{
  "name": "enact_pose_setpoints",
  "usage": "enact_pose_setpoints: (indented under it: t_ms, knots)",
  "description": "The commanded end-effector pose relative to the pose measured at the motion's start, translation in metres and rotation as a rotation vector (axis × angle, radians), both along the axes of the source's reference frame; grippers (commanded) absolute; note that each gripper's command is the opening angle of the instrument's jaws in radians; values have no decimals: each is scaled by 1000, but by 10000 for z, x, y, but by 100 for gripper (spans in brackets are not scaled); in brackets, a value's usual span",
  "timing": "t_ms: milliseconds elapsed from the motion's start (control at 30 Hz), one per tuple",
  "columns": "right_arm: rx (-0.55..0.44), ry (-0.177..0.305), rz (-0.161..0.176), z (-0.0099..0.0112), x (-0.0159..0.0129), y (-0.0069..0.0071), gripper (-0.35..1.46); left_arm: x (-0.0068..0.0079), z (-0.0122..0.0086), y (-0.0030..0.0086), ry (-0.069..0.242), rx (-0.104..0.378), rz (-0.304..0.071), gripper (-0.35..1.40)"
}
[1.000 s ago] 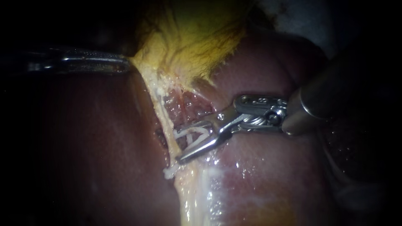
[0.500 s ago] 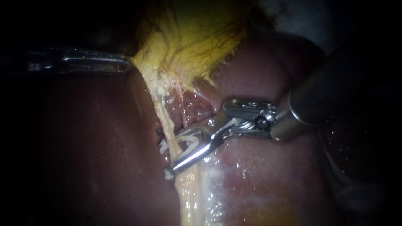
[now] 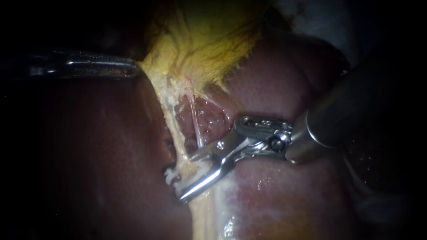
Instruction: Clipping second clip left tube
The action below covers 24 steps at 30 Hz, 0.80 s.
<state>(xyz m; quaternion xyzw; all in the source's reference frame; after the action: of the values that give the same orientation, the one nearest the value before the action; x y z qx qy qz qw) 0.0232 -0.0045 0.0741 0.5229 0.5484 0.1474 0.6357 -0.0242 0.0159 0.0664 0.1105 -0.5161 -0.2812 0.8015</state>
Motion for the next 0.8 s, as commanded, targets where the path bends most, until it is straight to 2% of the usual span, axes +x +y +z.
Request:
enact_pose_setpoints:
  t_ms: [33,400,533,800]
  knots:
    - [0,0,0,0,0,0,15,0,0,0,0,0,0,-35]
    - [9,-5,-5,1,1,1,-35,1,0,0,2,-1,-2,-35]
    - [38,-26,-11,3,3,2,-35,1,0,0,2,-1,-2,-35]
    - [34,-25,-15,7,6,-3,-35,1,0,0,2,-1,-2,-35]
